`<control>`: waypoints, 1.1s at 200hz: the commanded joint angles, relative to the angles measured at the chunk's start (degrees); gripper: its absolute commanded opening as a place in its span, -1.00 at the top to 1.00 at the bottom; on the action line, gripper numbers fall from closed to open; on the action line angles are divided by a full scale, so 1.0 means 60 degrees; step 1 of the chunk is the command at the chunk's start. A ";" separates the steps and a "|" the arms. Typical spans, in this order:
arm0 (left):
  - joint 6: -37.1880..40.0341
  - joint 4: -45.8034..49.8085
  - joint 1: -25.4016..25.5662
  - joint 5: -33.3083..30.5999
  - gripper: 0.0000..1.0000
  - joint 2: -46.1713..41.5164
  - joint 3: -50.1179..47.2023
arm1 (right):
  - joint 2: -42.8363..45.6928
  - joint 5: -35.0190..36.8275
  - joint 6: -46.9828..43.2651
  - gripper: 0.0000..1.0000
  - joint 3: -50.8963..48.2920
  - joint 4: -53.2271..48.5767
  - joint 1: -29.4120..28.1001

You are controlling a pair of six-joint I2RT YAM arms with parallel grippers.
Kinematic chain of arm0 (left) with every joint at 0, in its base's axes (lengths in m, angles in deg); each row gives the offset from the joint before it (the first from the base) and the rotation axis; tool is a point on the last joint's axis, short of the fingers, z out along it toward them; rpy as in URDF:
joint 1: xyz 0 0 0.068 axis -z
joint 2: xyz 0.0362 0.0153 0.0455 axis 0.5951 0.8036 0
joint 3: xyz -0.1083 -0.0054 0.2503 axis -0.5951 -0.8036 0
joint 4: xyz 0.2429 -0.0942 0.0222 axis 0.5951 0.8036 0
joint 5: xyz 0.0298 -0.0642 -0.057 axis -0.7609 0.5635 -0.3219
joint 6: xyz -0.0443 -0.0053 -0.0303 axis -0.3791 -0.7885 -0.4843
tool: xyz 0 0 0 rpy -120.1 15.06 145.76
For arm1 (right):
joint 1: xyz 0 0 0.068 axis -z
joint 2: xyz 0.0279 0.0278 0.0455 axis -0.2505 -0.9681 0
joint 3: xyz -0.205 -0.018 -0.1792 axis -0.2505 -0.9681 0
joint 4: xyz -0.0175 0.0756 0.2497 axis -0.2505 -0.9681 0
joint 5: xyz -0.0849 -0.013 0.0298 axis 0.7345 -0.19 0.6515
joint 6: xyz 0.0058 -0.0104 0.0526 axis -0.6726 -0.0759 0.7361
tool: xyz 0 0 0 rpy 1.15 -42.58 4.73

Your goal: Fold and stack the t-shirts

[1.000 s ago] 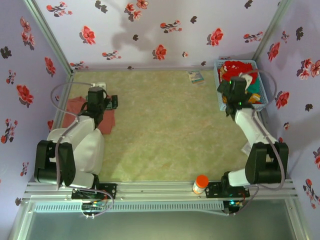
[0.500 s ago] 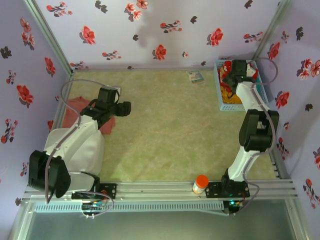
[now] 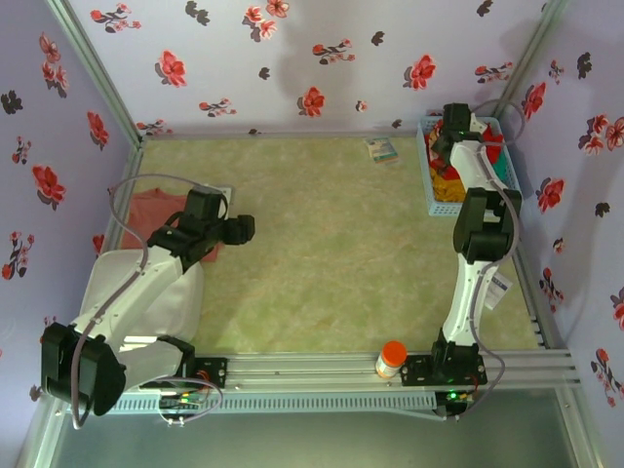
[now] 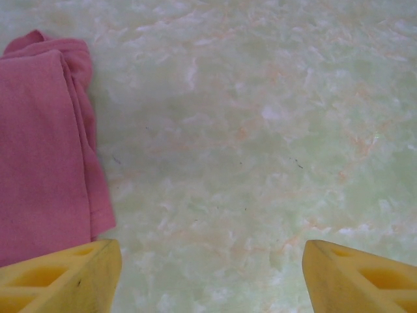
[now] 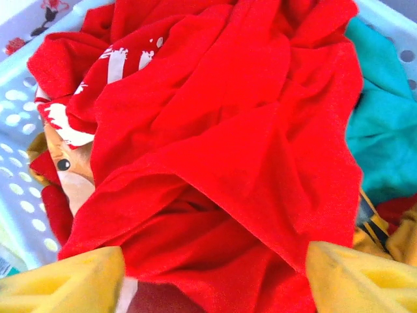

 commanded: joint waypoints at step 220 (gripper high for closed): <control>-0.0867 -0.0703 0.0178 0.0408 -0.39 0.0264 -0.0222 | 0.7695 0.3075 -0.2815 1.00 -0.5928 0.3166 -0.2688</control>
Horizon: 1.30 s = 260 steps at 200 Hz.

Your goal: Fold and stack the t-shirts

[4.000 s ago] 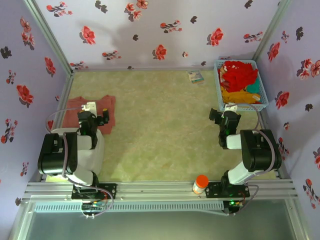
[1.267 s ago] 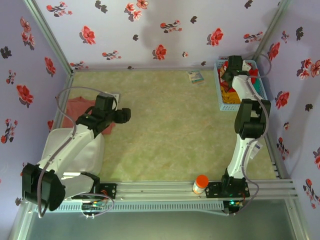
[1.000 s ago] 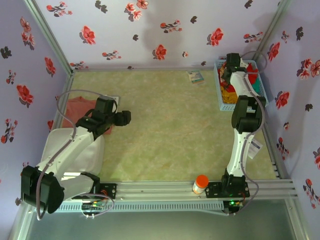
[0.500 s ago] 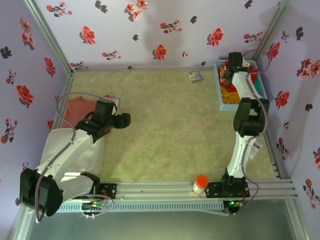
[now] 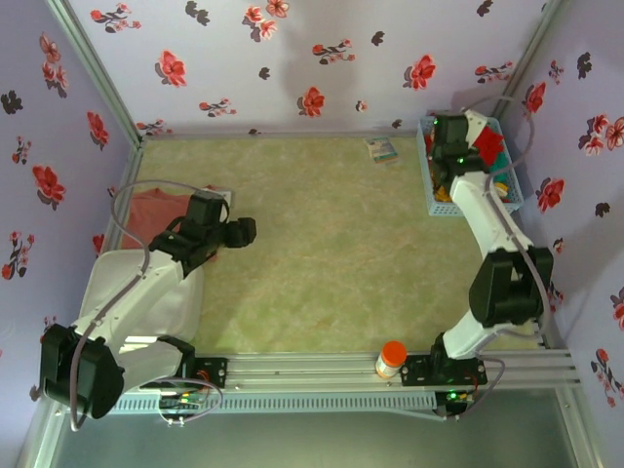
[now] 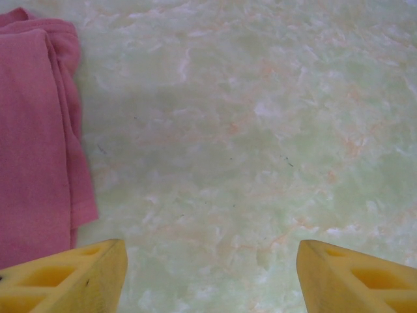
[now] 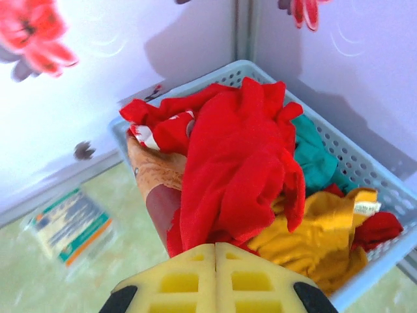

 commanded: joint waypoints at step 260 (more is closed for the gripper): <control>0.0527 0.0378 0.0278 0.0442 -0.35 0.1767 0.1091 | 0.1155 -0.0336 0.0885 -0.70 -0.2813 0.0033 -0.6861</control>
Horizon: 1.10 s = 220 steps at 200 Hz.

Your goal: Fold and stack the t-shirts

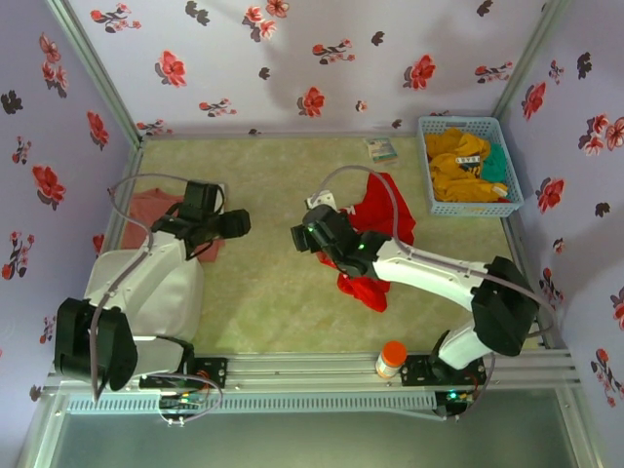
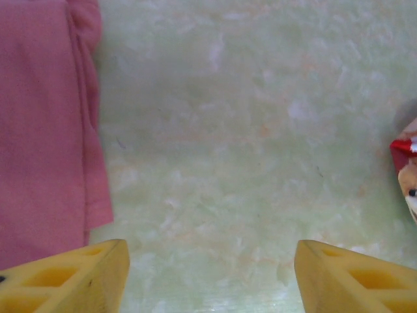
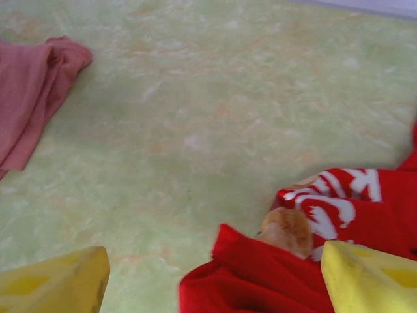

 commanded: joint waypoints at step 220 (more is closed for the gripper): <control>0.0249 -0.0761 0.2422 -0.0196 -0.40 0.0341 0.0402 | -0.1066 -0.2631 0.3561 0.62 -0.1244 -0.0734 0.6522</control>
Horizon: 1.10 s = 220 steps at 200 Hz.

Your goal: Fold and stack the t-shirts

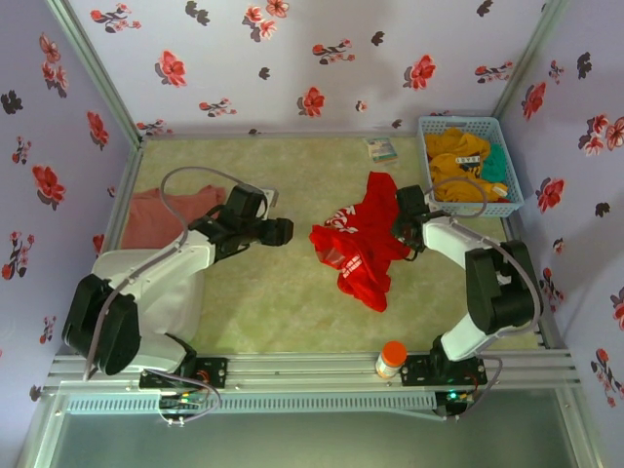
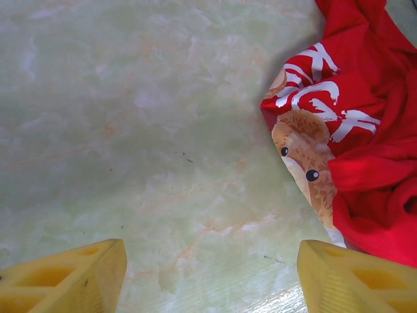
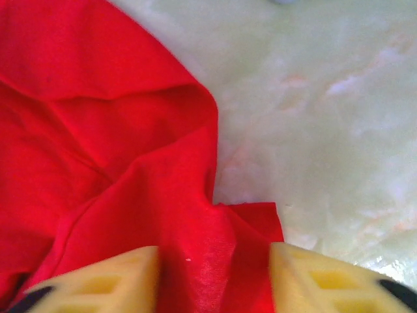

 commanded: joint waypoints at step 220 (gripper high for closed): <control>-0.1070 0.1516 -0.3220 -0.0702 -0.37 -0.3242 -0.1373 | -0.3922 -0.3397 -0.1534 0.82 0.8361 0.0657 -0.5586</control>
